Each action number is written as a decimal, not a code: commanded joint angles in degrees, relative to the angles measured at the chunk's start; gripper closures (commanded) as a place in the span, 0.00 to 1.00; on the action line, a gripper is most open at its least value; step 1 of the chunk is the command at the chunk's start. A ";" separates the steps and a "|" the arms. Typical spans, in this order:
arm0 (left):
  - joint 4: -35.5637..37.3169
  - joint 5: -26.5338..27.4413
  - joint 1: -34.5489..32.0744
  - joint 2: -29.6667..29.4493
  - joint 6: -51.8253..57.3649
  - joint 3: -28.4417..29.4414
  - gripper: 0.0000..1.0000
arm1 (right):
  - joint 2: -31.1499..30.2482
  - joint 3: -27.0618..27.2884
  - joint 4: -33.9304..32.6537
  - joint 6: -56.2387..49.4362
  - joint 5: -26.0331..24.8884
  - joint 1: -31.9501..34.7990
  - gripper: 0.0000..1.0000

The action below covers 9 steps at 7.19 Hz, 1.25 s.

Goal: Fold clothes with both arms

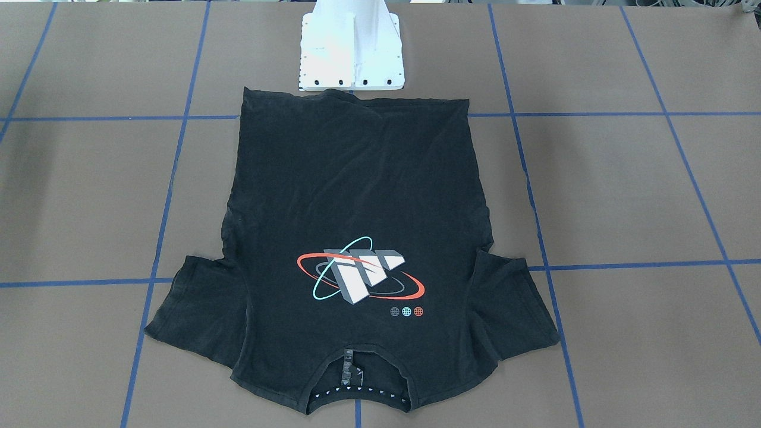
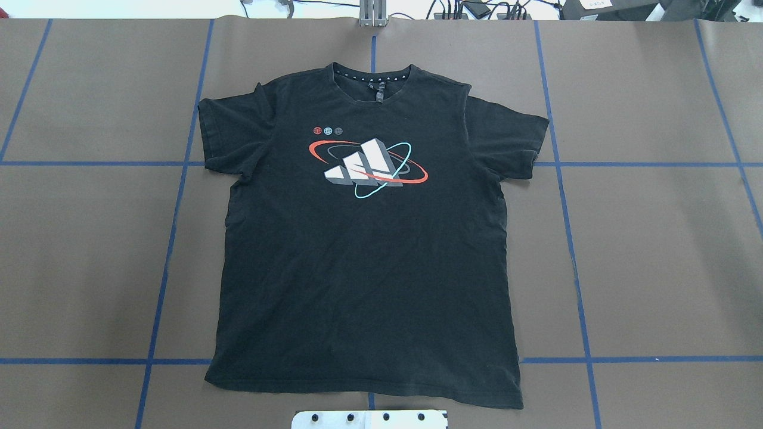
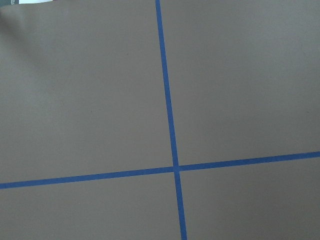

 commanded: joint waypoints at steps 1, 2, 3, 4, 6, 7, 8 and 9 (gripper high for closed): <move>0.06 0.48 0.01 0.10 0.18 -0.51 0.00 | -0.41 1.89 -0.53 -0.12 -5.34 -0.09 0.00; 0.06 0.04 0.09 0.01 0.09 -0.52 0.00 | -0.50 1.90 -0.62 -0.03 -5.10 -0.09 0.00; -0.12 0.47 0.18 0.10 -0.34 -0.17 0.00 | -0.59 1.81 -0.62 0.23 -4.14 -0.09 0.00; -0.12 -0.04 0.09 1.14 -0.26 -1.47 0.00 | -0.59 1.81 -0.54 0.23 -2.39 -0.18 0.00; -0.64 -3.19 0.18 2.12 -0.09 -2.01 0.00 | -0.50 0.76 -0.01 -0.21 -1.68 -0.79 0.00; -2.91 -3.56 0.27 2.12 -0.52 -1.93 0.00 | -0.33 1.19 1.73 0.14 -0.11 -6.45 0.00; -3.19 -3.48 0.36 2.21 -0.35 -1.75 0.00 | -0.41 0.76 9.58 0.32 0.08 -11.64 0.00; -3.19 -3.56 0.36 2.21 -0.35 -1.84 0.00 | 0.63 -0.29 14.10 2.15 -0.61 -16.31 0.00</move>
